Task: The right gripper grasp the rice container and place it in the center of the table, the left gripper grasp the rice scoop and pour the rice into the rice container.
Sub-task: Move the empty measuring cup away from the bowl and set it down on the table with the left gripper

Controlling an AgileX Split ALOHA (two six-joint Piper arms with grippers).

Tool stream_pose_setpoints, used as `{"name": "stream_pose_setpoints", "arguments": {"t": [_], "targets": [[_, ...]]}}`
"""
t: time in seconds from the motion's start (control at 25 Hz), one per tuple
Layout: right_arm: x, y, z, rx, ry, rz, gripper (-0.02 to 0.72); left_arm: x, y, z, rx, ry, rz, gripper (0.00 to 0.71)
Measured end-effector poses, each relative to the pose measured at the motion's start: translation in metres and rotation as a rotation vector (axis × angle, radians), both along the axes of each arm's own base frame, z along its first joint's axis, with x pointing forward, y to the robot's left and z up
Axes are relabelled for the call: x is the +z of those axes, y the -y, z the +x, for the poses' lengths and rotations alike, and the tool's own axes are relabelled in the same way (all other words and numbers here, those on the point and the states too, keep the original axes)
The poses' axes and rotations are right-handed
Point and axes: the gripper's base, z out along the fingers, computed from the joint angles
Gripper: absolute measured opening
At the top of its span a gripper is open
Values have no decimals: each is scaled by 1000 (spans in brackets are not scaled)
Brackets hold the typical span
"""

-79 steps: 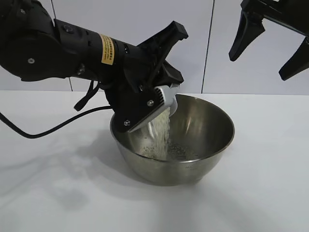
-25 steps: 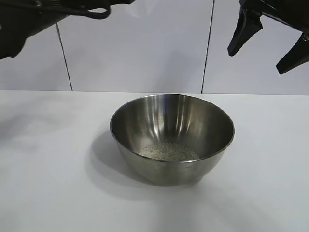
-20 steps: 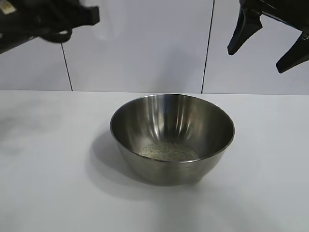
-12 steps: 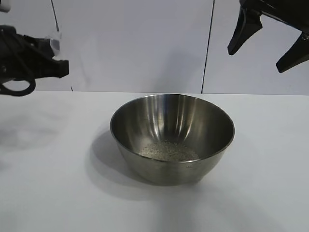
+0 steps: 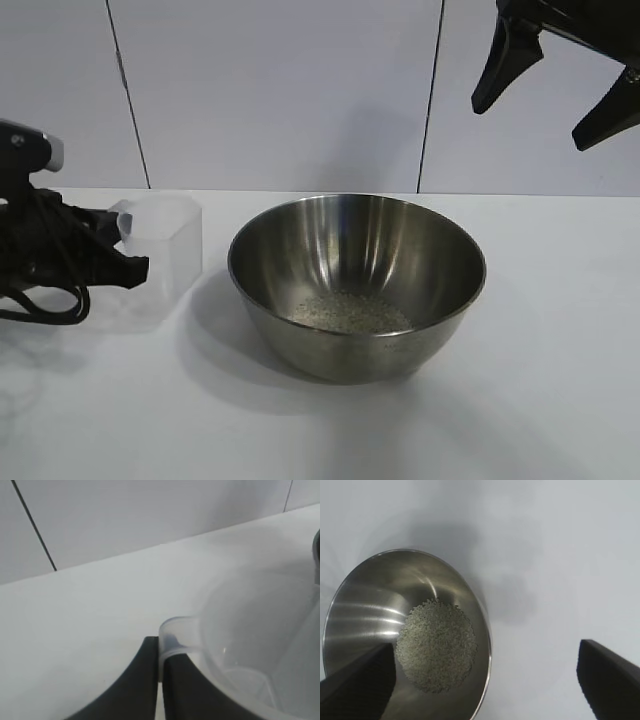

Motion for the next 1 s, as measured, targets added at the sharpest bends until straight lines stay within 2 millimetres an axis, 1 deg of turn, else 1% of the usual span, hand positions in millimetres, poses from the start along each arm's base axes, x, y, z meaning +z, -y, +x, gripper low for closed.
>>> {"name": "stream_pose_setpoints", "arguments": {"t": [0.28,0.4,0.44,0.52,0.56,0.72,0.76,0.8,0.88,1.0], "targets": [[0,0,0,0,0,0,683,-21,-2,-2,16,-61,19,9],[0,0,0,0,0,0,683,-23,-3,-2,21,-58,15,13],[0,0,0,0,0,0,683,-23,-3,-2,22,-58,15,27],[0,0,0,0,0,0,683,-23,-4,-2,22,-58,15,88],[0,0,0,0,0,-1,683,-23,-4,-2,22,-58,15,143],[0,0,0,2,1,-2,683,-23,-4,-2,24,-61,10,435],[0,0,0,2,1,-2,683,-23,-4,-2,26,-64,4,499],[0,0,0,2,1,-2,683,-24,-4,-3,28,-69,1,543],[0,0,0,3,1,-2,683,-26,-6,-8,30,-89,0,582],[0,0,0,6,2,-4,683,-31,-10,-21,31,-134,15,603]]}}
